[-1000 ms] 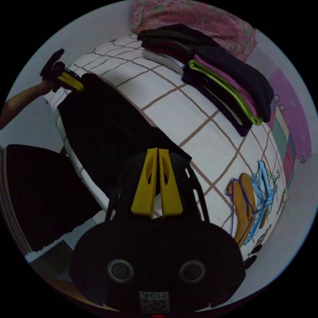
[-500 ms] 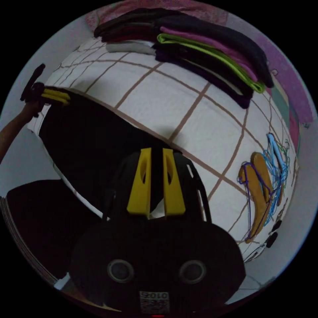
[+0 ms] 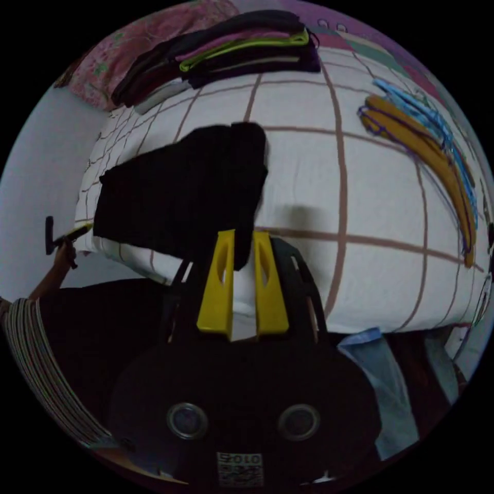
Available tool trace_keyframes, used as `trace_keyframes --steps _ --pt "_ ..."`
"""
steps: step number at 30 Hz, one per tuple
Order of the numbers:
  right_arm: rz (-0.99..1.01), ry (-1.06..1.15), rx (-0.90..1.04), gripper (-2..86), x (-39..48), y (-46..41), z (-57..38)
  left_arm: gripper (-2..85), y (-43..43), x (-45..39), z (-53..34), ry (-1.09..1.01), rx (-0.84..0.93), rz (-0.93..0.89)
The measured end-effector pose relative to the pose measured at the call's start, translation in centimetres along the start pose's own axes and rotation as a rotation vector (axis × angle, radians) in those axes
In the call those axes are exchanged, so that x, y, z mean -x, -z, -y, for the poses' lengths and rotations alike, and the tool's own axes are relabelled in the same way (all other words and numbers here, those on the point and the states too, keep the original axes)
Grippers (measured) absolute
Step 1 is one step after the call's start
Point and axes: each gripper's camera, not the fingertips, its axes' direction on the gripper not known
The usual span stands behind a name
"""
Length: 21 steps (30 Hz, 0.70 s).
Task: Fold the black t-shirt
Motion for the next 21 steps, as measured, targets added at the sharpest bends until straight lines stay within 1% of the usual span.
trace_keyframes --steps 3,7,12,16,19,21 --pt "0.035 -0.043 0.032 7.0 -1.4 -2.0 -0.4 12.1 -0.9 2.1 -1.6 0.048 -0.007 -0.050" --pt "0.061 -0.088 0.038 7.3 -3.2 -3.8 0.3 12.3 -1.9 4.3 -2.0 0.062 0.003 -0.063" --pt "0.043 -0.083 0.044 7.0 -3.7 -4.7 1.3 11.4 -2.6 6.8 -2.7 0.081 0.000 -0.087" --pt "-0.050 -0.099 0.056 5.1 -4.1 -5.5 2.2 7.4 -2.9 9.3 -3.6 0.128 0.006 -0.146" --pt "-0.011 -0.086 0.112 4.1 -4.9 -5.5 3.4 3.8 -2.8 11.3 -3.9 0.147 0.016 -0.242" --pt "-0.003 -0.053 0.122 3.9 -5.3 -4.8 3.9 2.6 -2.2 12.3 -4.0 0.139 0.019 -0.257"
